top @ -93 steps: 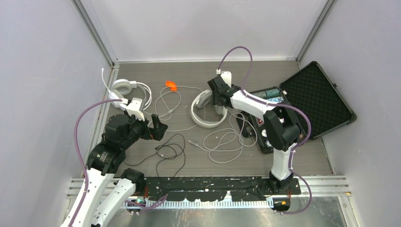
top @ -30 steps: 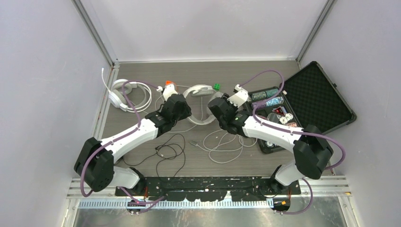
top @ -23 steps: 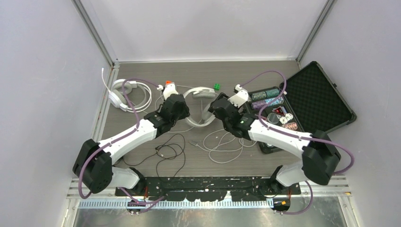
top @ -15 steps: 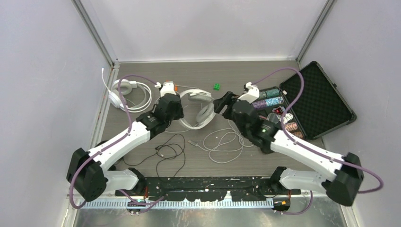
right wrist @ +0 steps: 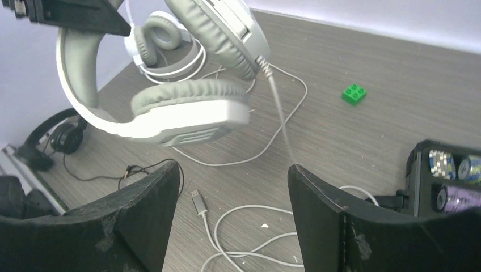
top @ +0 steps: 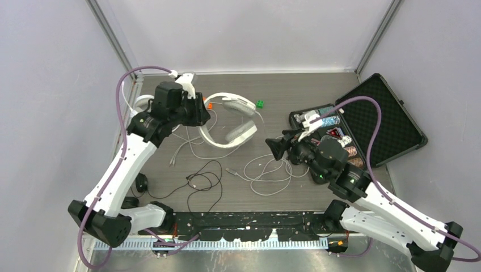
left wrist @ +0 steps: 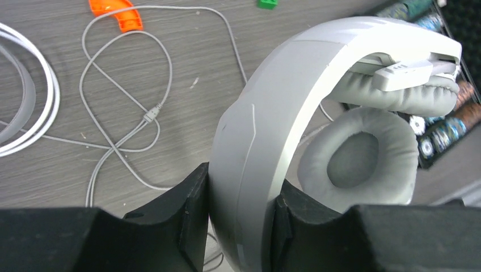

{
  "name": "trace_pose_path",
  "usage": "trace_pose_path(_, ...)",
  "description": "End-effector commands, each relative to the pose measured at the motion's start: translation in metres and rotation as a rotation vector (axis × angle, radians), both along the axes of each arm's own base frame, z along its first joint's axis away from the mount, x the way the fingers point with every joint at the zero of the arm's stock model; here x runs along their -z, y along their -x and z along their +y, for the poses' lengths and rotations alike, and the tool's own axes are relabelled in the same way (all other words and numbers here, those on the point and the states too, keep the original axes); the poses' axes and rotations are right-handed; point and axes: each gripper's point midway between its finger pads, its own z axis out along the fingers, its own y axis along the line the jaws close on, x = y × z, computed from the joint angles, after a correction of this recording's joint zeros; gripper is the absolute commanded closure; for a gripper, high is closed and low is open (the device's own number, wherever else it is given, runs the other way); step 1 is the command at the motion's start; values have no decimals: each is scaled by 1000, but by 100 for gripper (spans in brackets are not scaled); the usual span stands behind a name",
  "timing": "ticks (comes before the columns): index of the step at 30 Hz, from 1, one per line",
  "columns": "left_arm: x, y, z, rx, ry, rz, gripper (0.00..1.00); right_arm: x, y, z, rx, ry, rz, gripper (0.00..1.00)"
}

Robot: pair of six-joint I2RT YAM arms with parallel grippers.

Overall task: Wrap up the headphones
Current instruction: Wrap the headphones cable around the headphones.

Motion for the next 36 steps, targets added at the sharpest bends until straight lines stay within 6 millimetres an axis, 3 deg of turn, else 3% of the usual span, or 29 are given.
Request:
trace_pose_path(1, -45, 47, -7, 228, 0, -44, 100, -13, 23, 5, -172, 76, -179, 26)
trace_pose_path(4, -55, 69, 0, 287, -49, 28, 100, -17, 45, 8, -289, 86, -215, 27)
trace_pose_path(8, -72, 87, -3, 342, -17, 2, 100, -24, 49, 6, -298, 59, -298, 27)
trace_pose_path(11, -86, 93, -8, 362, 35, -32, 100, -25, 50, 11, -309, 11, -325, 26)
trace_pose_path(16, -99, 97, -12, 376, 70, -44, 100, -9, 62, 31, -441, 27, -289, 26)
trace_pose_path(20, -115, 103, -16, 386, 117, -65, 100, -2, 59, 30, -423, 20, -300, 27)
trace_pose_path(26, -146, 116, -17, 409, 166, -113, 100, 1, 76, 31, -481, -85, -338, 28)
trace_pose_path(31, -165, 124, -21, 440, 209, -130, 100, 17, 70, 34, -467, -49, -299, 33)
trace_pose_path(36, -182, 137, -30, 493, 286, -151, 100, 19, 64, 35, -435, -101, -302, 49)
